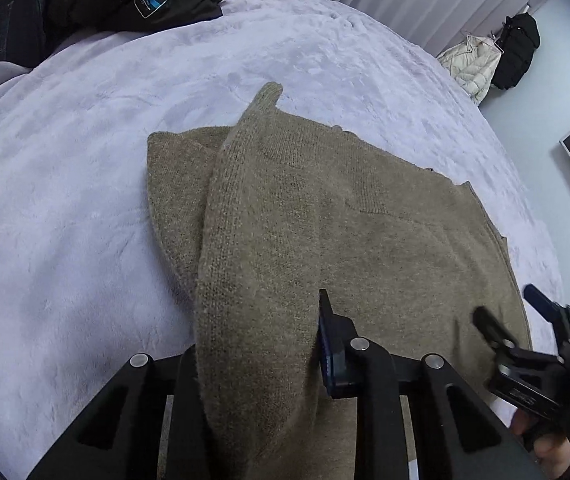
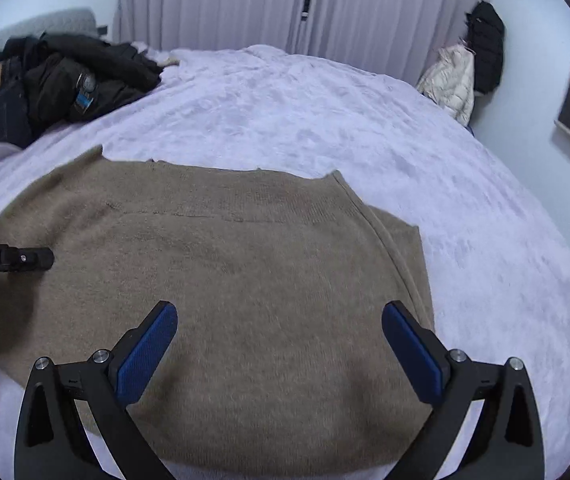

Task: Fold small clothes
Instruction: 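Grasp the sweater edge with the left tool and fold it lengthwise, then lay the folded edge down and open the left tool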

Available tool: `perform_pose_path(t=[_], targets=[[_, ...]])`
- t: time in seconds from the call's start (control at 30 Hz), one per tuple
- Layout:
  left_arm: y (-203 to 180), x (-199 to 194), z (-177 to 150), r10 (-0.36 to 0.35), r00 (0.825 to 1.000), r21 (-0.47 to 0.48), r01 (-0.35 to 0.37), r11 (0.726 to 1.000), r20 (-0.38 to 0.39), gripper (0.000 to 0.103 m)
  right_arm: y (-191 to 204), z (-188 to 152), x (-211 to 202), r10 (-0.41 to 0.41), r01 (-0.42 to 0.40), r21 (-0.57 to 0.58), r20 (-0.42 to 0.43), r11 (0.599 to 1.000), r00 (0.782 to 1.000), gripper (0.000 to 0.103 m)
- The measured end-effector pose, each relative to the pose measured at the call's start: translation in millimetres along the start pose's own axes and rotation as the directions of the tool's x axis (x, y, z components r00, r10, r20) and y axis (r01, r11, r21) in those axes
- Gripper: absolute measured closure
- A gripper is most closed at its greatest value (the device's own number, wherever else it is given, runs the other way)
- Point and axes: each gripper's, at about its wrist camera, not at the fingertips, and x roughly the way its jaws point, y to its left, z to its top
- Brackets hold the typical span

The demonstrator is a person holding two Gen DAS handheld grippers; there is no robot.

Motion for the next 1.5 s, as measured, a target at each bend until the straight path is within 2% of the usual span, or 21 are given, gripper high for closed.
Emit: perform_pose_path(t=[0.07,0.1,0.2,0.33,0.4,0.53,0.63,0.73,0.87,0.97,1.1,1.2,1.27,1.33,1.37,1.43,1.5], targets=[[-2,-4,1,0.014,1.000,0.008,-0.014,1.000,0.001,0.076,12,16,38,-0.019,0.015,-0.033,-0.116,0.999,0.993,0.001],[-4,-5,1,0.026,1.000,0.018,-0.026,0.999,0.004,0.076,16,22,54,-0.019,0.013,-0.035,-0.149,0.999,0.989,0.001],[-5,-3,-2,0.041,0.999,0.032,-0.040,0.999,-0.003,0.076,14,51,85,0.034,-0.030,0.030,-0.169,0.999,0.985,0.001],[3,9,0,0.040,0.999,-0.003,-0.040,0.999,-0.031,0.076,-1,87,131,0.101,-0.059,0.165,-0.264,0.985,0.959,0.001],[8,13,0,0.032,0.999,-0.021,-0.033,0.999,-0.035,0.076,-4,100,147,0.100,-0.046,0.189,-0.285,0.981,0.953,0.000],[16,15,0,-0.003,0.999,-0.048,0.001,0.999,-0.044,0.076,7,107,150,0.042,-0.002,0.143,-0.272,0.990,0.961,0.000],[17,14,-1,-0.011,0.999,-0.058,0.009,0.998,-0.047,0.076,8,98,135,0.027,0.006,0.123,-0.269,0.992,0.963,0.000],[12,13,-1,0.015,0.999,-0.050,-0.018,0.999,-0.049,0.076,14,73,103,0.022,0.001,0.087,-0.265,0.996,0.964,0.000],[2,12,0,0.069,0.996,-0.031,-0.071,0.997,-0.055,0.076,30,28,58,-0.023,0.021,-0.017,-0.168,1.000,0.985,0.000],[-4,10,2,0.097,0.993,-0.032,-0.099,0.995,-0.064,0.076,26,-9,32,-0.016,0.017,0.008,-0.119,1.000,0.993,0.000],[-18,5,5,0.145,0.987,-0.014,-0.146,0.989,-0.069,0.076,13,-55,6,0.036,-0.033,0.076,-0.042,0.997,0.998,0.000],[-35,3,7,0.220,0.974,0.033,-0.218,0.975,-0.059,0.076,13,-56,9,0.083,-0.080,0.051,-0.066,0.996,0.994,0.000],[-39,2,7,0.239,0.968,0.024,-0.238,0.971,-0.071,0.076,3,-51,7,0.107,-0.104,0.056,-0.061,0.993,0.992,0.000],[-41,-1,8,0.256,0.963,0.005,-0.256,0.967,-0.084,0.076,-8,-52,7,0.091,-0.088,0.103,-0.030,0.991,0.995,0.000],[-44,-1,9,0.262,0.961,0.001,-0.263,0.965,-0.090,0.076,-10,-54,14,0.097,-0.092,0.108,-0.040,0.990,0.995,0.000],[-56,-6,10,0.283,0.955,0.016,-0.283,0.959,-0.089,0.077,-5,-56,20,0.112,-0.108,0.059,-0.079,0.992,0.991,0.000],[-75,-15,10,0.299,0.951,0.043,-0.297,0.954,-0.072,0.078,-12,-51,7,0.138,-0.136,0.027,-0.071,0.990,0.988,0.000]])
